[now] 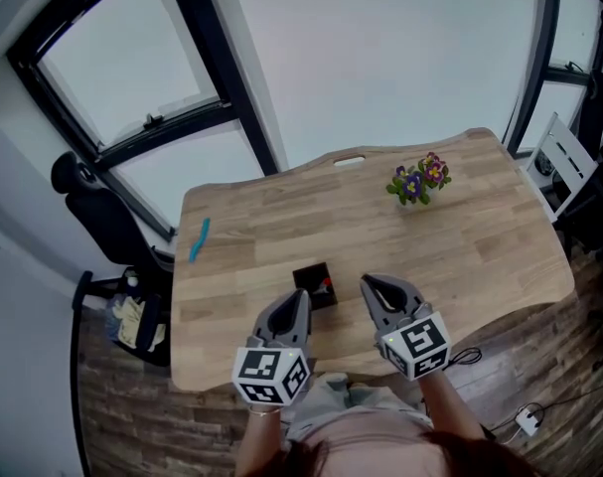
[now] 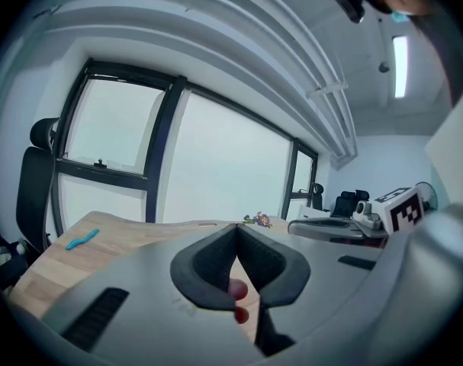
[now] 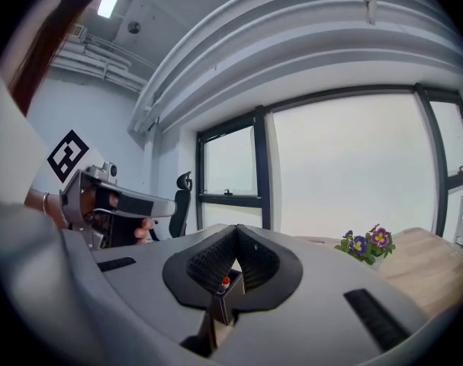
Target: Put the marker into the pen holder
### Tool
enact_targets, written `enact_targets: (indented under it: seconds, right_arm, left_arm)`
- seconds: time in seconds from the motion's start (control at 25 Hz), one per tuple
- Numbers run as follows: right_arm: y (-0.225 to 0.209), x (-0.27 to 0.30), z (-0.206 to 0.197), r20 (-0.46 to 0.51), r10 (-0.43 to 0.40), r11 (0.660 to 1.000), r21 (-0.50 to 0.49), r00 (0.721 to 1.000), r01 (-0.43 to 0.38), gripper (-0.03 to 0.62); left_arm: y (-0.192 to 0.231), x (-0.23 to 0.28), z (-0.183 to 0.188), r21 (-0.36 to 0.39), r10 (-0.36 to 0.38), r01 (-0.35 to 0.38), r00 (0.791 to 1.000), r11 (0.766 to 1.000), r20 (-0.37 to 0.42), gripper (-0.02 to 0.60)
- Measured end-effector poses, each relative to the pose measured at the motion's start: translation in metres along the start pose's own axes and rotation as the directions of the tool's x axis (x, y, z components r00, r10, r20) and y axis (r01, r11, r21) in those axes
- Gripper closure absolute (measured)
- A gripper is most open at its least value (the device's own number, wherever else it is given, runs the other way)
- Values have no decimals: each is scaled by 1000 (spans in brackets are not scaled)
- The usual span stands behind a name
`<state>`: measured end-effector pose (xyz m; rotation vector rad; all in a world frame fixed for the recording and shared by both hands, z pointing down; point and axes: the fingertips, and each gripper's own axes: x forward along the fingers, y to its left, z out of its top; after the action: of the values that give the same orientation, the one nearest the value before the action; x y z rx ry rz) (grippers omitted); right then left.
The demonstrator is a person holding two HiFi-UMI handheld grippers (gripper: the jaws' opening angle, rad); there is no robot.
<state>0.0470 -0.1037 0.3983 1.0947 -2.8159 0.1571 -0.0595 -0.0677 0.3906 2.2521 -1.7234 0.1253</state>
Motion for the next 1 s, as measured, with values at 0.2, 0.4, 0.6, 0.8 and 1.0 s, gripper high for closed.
enact_targets:
  seconds: [0.2, 0.4, 0.6, 0.8, 1.0]
  right_arm:
    - [-1, -15, 9, 35, -7, 1000, 3, 999, 7, 595]
    - [4, -28, 23, 74, -17, 1000, -16, 997, 18, 595]
    - [8, -33, 32, 95, -29, 999, -18, 995, 31, 595]
    - [12, -28, 35, 78, -53, 998, -27, 996, 56, 595]
    - [14, -26, 37, 62, -110, 993, -31, 992, 112, 595]
  left_arm:
    - [-13, -13, 6, 40, 40, -40, 999, 998, 22, 581]
    - [-17, -30, 9, 52, 100, -102, 994, 993, 42, 581]
    - [-15, -44, 14, 36, 120, -123, 991, 992, 65, 581]
    - [-12, -48, 19, 38, 91, -94, 994, 995, 67, 581]
    - [-8, -50, 24, 61, 50, -54, 997, 997, 62, 581]
